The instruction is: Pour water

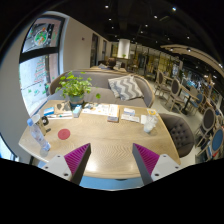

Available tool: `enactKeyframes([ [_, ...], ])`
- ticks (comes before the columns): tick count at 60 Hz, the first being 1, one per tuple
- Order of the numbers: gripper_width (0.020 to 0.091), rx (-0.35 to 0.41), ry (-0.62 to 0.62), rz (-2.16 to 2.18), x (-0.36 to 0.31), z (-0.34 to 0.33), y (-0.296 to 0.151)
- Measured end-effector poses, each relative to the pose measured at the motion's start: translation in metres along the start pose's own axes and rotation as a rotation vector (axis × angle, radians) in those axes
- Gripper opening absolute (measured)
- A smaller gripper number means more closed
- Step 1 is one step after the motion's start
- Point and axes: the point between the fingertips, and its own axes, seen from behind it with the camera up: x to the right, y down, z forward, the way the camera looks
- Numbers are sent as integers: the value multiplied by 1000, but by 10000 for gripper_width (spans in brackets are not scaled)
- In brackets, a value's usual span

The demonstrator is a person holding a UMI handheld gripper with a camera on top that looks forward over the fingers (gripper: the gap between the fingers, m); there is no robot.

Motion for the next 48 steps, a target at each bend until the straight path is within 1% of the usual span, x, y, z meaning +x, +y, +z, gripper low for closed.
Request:
enactKeyframes([
  [11, 851, -19, -5, -14, -22, -4, 16],
  [21, 852, -35, -24, -12, -70, -7, 41],
  [29, 854, -35, -60, -6, -131, -11, 60],
  [37, 853, -36, -128, 12, -211, -11, 75],
  [42, 855, -26, -166, 17, -260, -4, 77],
  [48, 856, 7, -198, 18, -310, 15, 69],
])
